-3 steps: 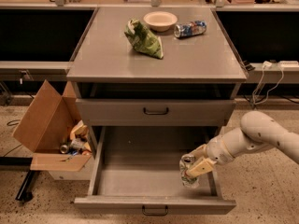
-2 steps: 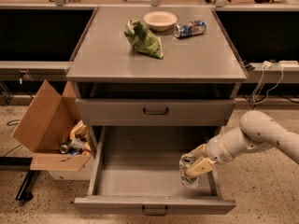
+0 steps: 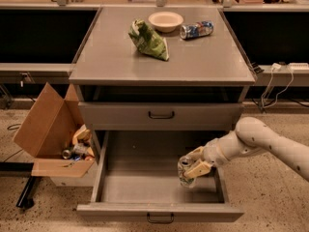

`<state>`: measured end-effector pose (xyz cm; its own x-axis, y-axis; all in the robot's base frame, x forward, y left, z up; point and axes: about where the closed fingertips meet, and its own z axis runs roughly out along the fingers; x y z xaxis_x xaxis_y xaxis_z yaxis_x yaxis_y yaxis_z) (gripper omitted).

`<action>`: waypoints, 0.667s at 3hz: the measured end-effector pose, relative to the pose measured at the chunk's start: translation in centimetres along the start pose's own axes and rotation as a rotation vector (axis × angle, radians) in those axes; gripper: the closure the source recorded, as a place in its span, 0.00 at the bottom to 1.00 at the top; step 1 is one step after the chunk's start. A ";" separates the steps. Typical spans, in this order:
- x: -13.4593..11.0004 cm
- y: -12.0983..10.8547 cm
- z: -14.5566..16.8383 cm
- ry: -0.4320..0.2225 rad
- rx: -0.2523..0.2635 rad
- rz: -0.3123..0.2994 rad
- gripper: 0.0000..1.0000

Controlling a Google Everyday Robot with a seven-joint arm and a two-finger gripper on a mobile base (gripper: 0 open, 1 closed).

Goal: Place 7up can into middle drawer

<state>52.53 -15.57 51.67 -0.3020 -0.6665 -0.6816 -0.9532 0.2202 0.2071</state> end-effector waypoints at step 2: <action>2.0 -2.7 5.7 -0.164 0.037 -0.087 1.00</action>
Offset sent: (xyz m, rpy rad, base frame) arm 0.0273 0.0245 -0.0842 0.2105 -0.1779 -0.0122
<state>54.57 -13.43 45.80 -0.2093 -0.5601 -0.8016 -0.9737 0.1944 0.1184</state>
